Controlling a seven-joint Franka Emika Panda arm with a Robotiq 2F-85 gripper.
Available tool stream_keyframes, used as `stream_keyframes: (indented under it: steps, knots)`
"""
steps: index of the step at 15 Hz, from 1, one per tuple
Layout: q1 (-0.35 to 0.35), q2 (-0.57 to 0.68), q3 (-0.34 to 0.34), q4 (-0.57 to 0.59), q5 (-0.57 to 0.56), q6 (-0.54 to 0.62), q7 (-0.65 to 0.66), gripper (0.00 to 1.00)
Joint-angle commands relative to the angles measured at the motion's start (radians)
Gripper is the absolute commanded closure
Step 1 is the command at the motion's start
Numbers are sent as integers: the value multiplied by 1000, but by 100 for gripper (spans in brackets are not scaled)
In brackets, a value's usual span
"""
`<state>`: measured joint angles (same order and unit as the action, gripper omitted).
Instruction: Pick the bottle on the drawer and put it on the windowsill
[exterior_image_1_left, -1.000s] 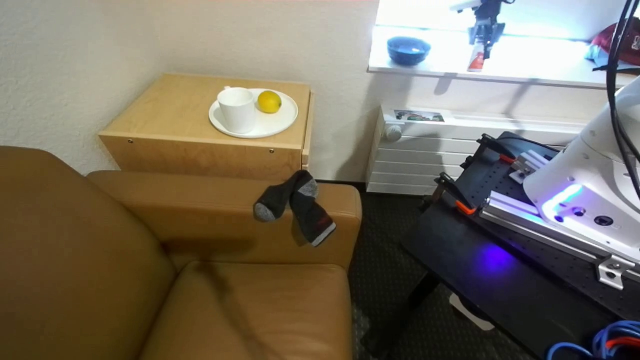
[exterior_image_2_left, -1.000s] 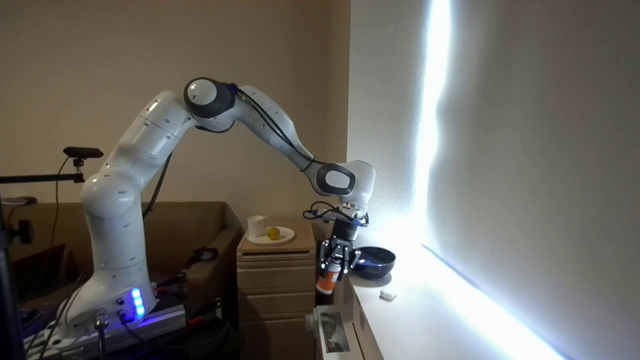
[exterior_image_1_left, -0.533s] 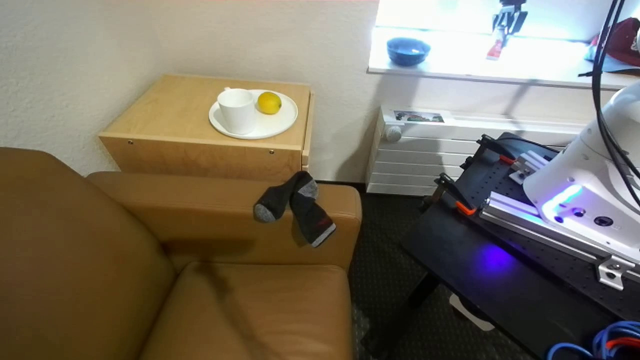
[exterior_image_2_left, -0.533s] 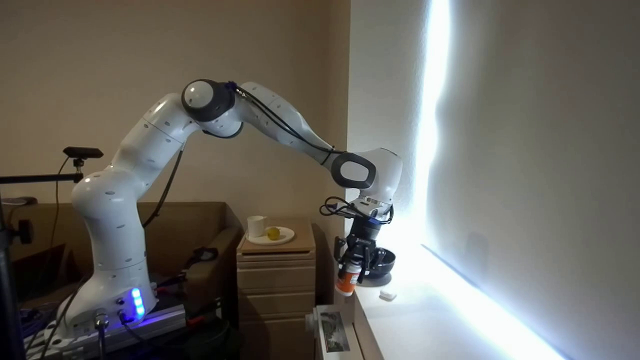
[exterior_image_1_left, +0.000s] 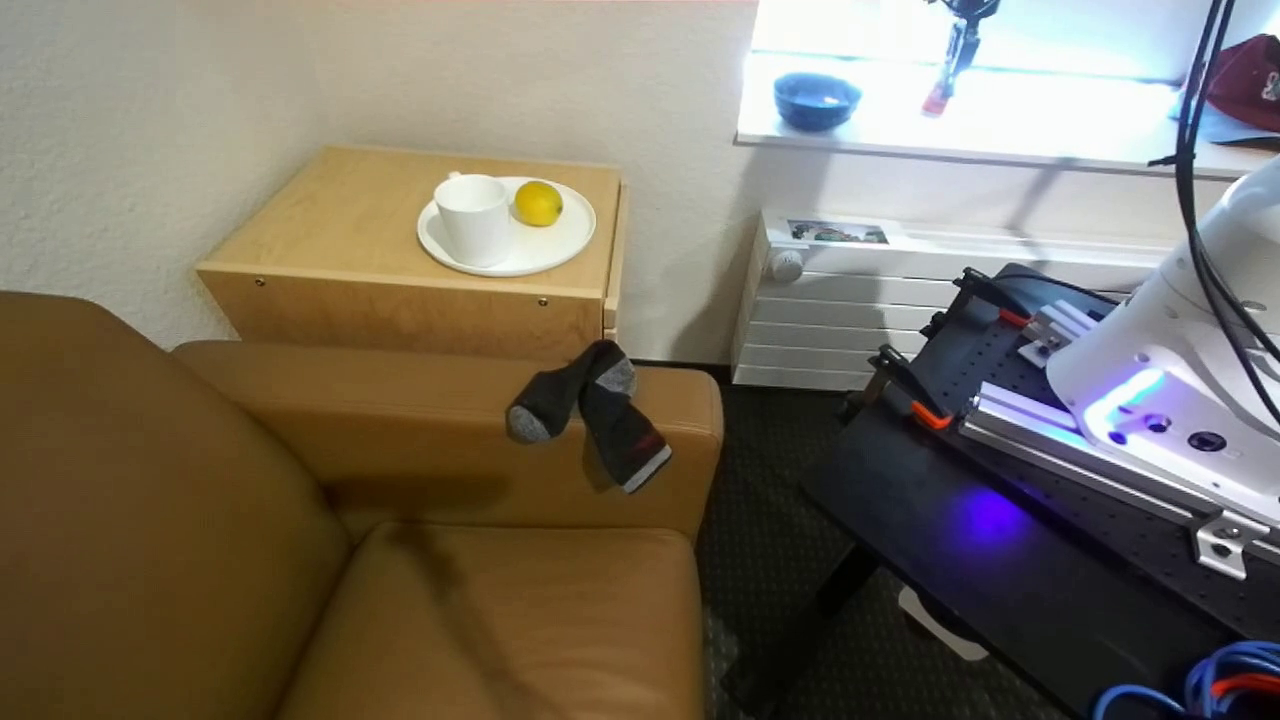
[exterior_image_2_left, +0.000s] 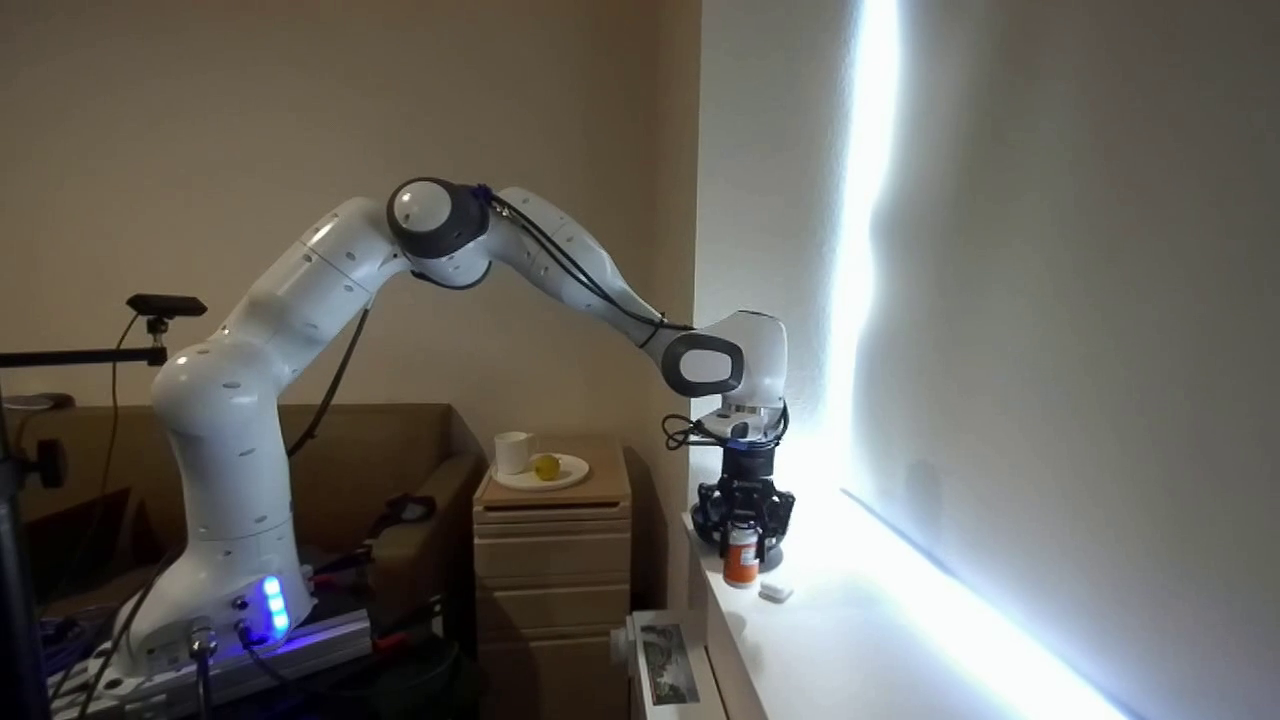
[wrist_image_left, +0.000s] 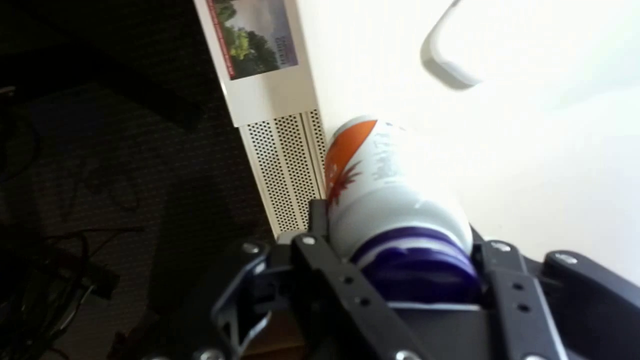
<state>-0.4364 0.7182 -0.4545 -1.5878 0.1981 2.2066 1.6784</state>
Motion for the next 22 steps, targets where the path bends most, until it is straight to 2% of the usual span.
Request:
stream_keyframes:
  steps: [1, 3, 5, 6, 13, 18, 19, 20, 22]
  knots:
    - [67, 44, -61, -10, -78, 123, 198, 69]
    - [87, 80, -84, -2, -134, 120, 302, 69]
    - [65, 106, -69, 10, -140, 91, 349, 69]
    - [34, 114, -42, 24, -115, 63, 341, 69]
    - [-118, 115, 31, 52, 86, 87, 337, 69]
    - [-167, 128, 65, 88, 123, 47, 325, 69]
    - [-174, 124, 73, 92, 124, 25, 319, 19]
    - [-180, 119, 80, 98, 122, 9, 307, 19]
    - [-191, 100, 97, 89, 134, 3, 288, 7]
